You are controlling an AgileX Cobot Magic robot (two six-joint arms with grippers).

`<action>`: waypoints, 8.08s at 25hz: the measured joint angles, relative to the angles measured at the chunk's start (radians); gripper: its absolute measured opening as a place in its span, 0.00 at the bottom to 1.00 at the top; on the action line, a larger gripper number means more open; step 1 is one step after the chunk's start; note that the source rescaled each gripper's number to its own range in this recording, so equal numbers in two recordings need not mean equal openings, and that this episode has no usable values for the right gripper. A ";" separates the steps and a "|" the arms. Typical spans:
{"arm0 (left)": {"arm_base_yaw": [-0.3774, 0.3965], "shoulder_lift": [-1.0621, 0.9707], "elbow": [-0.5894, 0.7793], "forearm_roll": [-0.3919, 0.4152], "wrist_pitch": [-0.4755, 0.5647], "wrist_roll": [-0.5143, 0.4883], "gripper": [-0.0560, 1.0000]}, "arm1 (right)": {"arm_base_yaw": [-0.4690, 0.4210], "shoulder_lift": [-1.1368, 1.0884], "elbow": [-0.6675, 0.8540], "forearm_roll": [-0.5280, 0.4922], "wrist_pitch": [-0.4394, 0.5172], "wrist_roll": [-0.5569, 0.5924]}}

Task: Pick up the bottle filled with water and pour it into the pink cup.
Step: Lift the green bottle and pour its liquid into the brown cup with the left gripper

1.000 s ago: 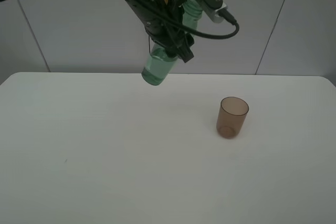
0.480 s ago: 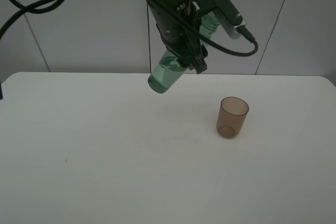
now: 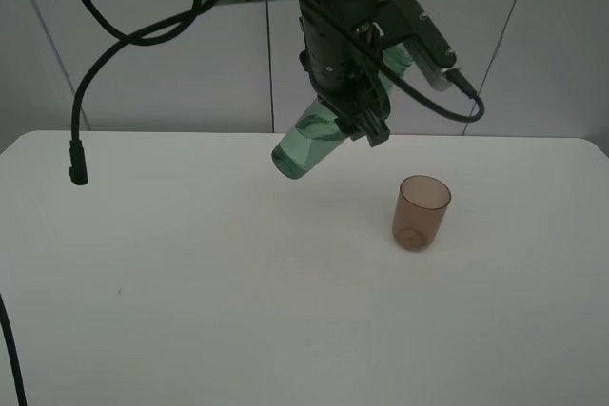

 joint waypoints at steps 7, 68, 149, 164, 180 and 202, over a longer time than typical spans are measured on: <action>-0.016 0.071 -0.075 0.048 0.080 0.000 0.14 | 0.000 0.000 0.000 0.000 0.000 0.000; -0.147 0.366 -0.304 0.539 0.234 0.083 0.06 | 0.000 0.000 0.000 0.000 0.000 0.000; -0.182 0.388 -0.259 0.749 0.237 0.447 0.06 | 0.000 0.000 0.000 0.000 0.000 0.000; -0.182 0.388 -0.259 0.765 0.237 0.498 0.06 | 0.000 0.000 0.000 0.000 0.000 0.000; -0.193 0.388 -0.259 0.788 0.238 0.499 0.06 | 0.000 0.000 0.000 0.000 0.000 0.000; -0.193 0.388 -0.259 0.805 0.238 0.532 0.06 | 0.000 0.000 0.000 0.000 0.000 0.000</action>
